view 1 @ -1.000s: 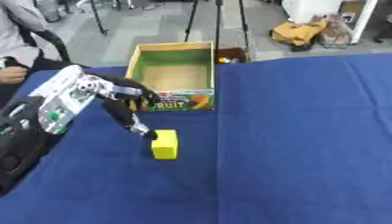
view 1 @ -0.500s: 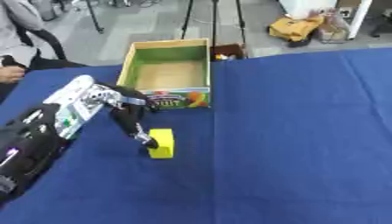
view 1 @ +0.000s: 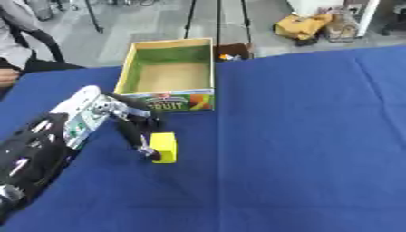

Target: Pick up objects on the table and place them in the box.

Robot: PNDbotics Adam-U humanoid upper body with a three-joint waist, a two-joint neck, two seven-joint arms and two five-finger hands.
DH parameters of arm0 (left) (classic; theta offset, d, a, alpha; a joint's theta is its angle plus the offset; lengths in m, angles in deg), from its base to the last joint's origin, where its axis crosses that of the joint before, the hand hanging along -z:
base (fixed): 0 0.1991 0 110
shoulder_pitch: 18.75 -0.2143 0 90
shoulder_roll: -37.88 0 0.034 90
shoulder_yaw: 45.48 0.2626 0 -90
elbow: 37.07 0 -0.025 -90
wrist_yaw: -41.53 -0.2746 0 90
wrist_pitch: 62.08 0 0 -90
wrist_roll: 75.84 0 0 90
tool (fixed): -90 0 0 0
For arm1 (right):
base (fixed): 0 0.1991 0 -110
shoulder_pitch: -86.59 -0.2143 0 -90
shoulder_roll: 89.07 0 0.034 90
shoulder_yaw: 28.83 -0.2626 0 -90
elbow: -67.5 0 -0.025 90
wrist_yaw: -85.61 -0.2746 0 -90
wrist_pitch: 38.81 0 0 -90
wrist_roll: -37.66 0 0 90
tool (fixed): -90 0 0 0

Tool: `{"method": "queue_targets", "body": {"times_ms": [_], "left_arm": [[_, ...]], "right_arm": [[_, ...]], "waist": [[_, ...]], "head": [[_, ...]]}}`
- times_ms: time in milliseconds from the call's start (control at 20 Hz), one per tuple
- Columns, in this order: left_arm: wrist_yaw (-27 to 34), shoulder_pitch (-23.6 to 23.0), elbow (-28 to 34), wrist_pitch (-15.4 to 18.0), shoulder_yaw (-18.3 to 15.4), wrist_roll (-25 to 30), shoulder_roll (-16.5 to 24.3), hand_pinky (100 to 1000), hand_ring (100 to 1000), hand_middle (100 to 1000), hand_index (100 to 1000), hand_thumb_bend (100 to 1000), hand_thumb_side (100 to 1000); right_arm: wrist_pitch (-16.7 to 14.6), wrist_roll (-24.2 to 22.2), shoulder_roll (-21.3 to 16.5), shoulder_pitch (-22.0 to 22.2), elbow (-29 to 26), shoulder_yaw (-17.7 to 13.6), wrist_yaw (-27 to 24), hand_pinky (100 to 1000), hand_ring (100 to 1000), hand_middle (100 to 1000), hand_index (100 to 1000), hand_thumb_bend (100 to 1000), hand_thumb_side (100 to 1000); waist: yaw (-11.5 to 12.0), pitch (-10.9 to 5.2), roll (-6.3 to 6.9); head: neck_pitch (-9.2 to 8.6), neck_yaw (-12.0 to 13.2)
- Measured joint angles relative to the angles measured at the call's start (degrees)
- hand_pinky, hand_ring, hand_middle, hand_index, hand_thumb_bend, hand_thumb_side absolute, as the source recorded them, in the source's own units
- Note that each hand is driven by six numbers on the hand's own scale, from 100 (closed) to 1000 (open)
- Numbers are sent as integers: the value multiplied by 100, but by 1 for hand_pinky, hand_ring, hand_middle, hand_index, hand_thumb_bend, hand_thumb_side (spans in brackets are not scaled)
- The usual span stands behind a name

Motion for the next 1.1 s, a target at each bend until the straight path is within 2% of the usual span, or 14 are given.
{"method": "queue_targets", "body": {"times_ms": [150,600,1100], "left_arm": [[-225,59,12,-28,-72,7,-137,700,810,895,997,540,628],[-674,71,-59,3,-164,3,-322,704,823,918,1000,532,629],[-783,32,-97,49,-172,0,-363,707,824,918,1000,545,639]], "right_arm": [[27,24,8,11,0,-28,1,700,776,545,794,100,570],[51,42,28,54,0,-58,2,699,775,541,794,100,573],[52,40,41,52,0,-58,2,700,776,540,794,100,575]], "waist": [[64,-41,-57],[86,-51,-85],[92,-39,-104]], "head": [[-50,11],[-147,33],[-185,28]]}}
